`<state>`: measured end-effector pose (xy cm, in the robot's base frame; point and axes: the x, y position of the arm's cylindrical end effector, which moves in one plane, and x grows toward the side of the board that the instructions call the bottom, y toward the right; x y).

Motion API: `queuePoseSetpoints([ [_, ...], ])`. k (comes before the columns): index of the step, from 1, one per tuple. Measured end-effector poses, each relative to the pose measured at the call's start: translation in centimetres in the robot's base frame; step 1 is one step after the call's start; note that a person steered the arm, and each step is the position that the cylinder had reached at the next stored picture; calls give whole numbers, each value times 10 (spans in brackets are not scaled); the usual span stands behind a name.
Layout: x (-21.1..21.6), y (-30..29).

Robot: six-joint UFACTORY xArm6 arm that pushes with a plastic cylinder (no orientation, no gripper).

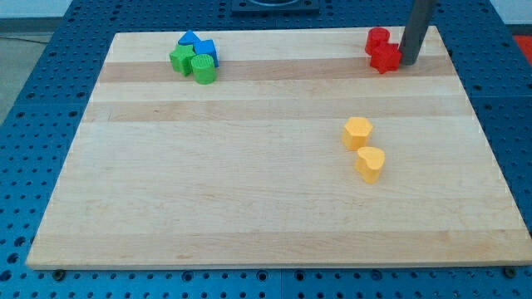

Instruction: Move arm at top left corner of the board

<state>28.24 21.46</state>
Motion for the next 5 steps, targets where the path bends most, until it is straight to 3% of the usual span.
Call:
queuePoseSetpoints([
  [3, 17, 8],
  [4, 86, -2],
  [5, 96, -109],
])
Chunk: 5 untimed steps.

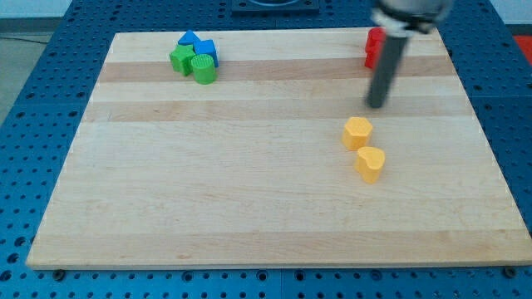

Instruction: Move arm at top left corner of the board

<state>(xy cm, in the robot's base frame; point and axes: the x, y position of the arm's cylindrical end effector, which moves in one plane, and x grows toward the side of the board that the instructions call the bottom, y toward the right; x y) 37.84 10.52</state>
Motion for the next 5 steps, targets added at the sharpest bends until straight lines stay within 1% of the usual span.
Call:
queuePoseSetpoints([
  [1, 0, -112],
  [3, -3, -266],
  [4, -34, -333],
  [5, -92, -373],
])
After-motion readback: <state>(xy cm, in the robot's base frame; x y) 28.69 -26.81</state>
